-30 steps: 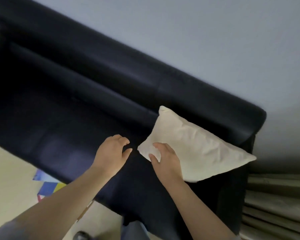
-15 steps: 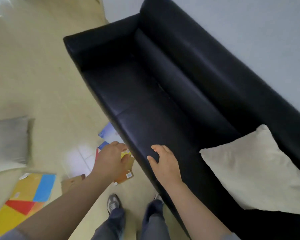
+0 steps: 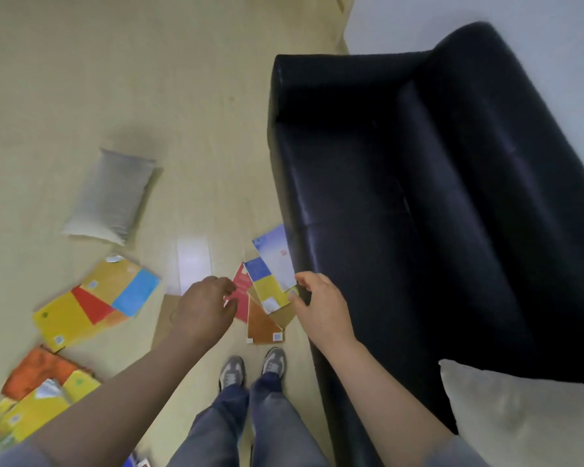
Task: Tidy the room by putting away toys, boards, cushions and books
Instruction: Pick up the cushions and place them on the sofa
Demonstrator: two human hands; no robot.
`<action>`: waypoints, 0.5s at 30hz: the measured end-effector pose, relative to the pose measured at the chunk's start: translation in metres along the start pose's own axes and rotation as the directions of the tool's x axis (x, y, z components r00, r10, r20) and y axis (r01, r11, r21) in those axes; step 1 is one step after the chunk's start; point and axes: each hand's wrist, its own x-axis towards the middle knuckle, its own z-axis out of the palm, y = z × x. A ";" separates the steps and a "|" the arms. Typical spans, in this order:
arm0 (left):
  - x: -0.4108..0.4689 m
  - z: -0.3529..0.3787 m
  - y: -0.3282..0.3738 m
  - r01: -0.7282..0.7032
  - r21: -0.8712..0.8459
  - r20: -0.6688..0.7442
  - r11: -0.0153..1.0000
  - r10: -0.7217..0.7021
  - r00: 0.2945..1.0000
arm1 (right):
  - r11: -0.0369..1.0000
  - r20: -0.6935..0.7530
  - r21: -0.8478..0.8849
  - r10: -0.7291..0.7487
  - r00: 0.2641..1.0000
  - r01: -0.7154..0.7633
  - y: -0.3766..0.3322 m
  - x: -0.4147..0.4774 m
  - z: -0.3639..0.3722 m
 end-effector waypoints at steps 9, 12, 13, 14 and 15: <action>0.024 -0.010 0.011 0.118 -0.121 -0.103 0.986 -0.131 0.986 | 0.994 0.073 0.003 -0.114 0.991 0.114 -0.020 0.057 -0.023; 0.038 -0.019 0.008 0.137 -0.134 -0.139 0.981 -0.155 0.978 | 0.989 0.104 0.000 -0.149 0.983 0.149 -0.037 0.079 -0.021; 0.043 -0.023 0.005 0.142 -0.142 -0.147 0.980 -0.163 0.976 | 0.987 0.116 0.000 -0.158 0.981 0.159 -0.045 0.086 -0.019; 0.049 -0.028 0.000 0.150 -0.148 -0.153 0.977 -0.173 0.973 | 0.985 0.127 -0.003 -0.168 0.977 0.170 -0.052 0.094 -0.016; 0.055 -0.034 -0.004 0.158 -0.157 -0.159 0.975 -0.183 0.970 | 0.984 0.138 -0.007 -0.173 0.975 0.176 -0.060 0.100 -0.013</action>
